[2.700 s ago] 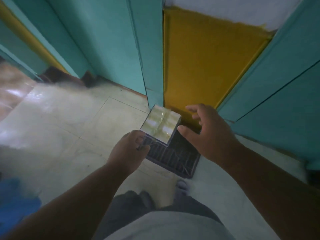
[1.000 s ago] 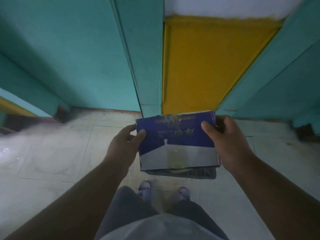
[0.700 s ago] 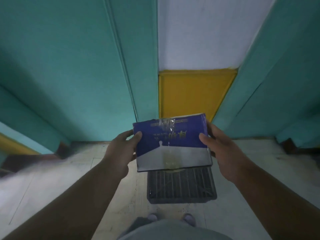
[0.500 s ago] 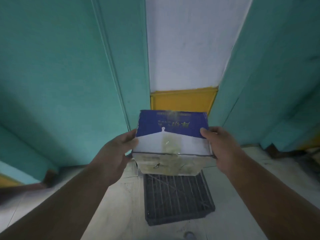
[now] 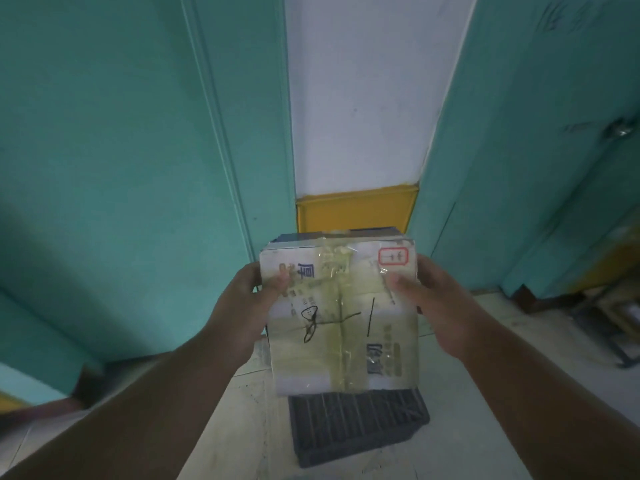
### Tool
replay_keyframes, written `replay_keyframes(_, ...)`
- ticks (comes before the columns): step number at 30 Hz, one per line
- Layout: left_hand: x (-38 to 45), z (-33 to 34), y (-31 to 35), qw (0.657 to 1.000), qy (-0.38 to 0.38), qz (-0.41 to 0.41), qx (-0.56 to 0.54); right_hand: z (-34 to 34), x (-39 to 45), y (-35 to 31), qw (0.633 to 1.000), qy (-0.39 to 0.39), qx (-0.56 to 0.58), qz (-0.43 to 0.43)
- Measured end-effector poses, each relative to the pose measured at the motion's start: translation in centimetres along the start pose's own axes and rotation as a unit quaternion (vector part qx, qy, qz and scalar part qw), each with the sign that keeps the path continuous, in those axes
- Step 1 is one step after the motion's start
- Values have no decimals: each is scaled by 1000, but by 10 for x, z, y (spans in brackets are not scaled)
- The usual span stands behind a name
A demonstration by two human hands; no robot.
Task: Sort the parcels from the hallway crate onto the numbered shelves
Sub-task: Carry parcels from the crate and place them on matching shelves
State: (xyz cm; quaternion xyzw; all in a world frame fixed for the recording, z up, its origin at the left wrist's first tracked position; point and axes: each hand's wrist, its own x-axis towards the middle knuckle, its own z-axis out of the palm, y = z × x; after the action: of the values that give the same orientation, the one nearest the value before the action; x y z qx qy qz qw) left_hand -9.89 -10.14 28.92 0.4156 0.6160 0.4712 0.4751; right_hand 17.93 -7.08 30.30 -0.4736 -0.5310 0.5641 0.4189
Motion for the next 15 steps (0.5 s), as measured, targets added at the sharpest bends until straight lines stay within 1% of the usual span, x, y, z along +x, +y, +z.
replay_keyframes(2, -3, 8, -1, 1000, -2, -10, -13, -5, -1, -3, 1000, 17, -19, -8)
replay_keyframes(6, -8, 27, 13, 999, -37, -5, -14, -27, 1, -13, 996, 57, -67, -6)
replay_keyframes(8, -11, 47, 19, 998, -58, 3, -9, -45, -1, -16, 993, 94, -70, 0)
replay_keyframes(10, -18, 74, 22, 996, -88, 8, -24, -71, -7, -16, 987, 149, -66, 4)
replay_keyframes(12, -27, 108, 22, 993, -118, 13, -13, -106, -18, -12, 980, 192, -52, 15)
replay_keyframes(15, -36, 173, 15, 987, -163, 13, -5, -171, -44, -6, 976, 209, -54, 39)
